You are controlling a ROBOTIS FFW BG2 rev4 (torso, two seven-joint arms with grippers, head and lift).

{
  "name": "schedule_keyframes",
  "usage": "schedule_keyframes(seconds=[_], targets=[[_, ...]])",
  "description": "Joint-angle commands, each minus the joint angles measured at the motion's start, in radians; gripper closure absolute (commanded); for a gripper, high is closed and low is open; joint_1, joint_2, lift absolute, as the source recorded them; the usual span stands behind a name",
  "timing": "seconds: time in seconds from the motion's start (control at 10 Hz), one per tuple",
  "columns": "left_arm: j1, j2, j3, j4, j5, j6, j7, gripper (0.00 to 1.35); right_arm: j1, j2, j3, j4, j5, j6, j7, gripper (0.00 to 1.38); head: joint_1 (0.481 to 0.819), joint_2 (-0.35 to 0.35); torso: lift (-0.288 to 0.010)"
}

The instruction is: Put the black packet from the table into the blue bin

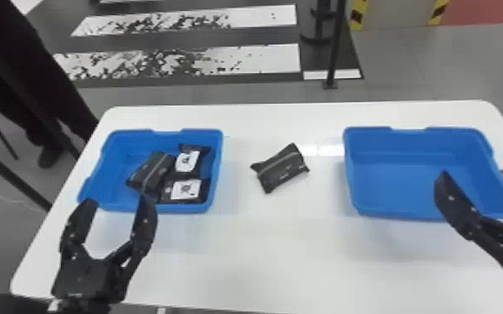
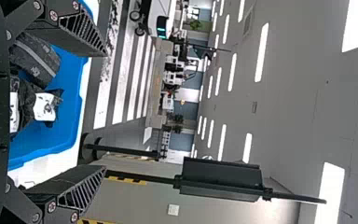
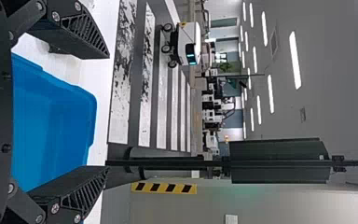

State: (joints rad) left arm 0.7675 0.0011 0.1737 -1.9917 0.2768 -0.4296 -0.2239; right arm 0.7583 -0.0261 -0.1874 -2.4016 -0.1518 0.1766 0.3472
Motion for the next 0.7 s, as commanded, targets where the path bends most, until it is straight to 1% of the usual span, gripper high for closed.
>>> schedule_keyframes(seconds=[0.0, 0.6], targets=[[0.001, 0.0, 0.0, 0.0, 0.0, 0.0, 0.0, 0.18, 0.0, 0.0, 0.0, 0.0, -0.002, 0.0, -0.001, 0.17, 0.695, 0.105, -0.11], [-0.004, 0.0, -0.006, 0.0, -0.008, 0.005, 0.0, 0.18, -0.002, 0.0, 0.0, -0.002, -0.006, -0.002, 0.001, 0.17, 0.695, 0.106, -0.11]])
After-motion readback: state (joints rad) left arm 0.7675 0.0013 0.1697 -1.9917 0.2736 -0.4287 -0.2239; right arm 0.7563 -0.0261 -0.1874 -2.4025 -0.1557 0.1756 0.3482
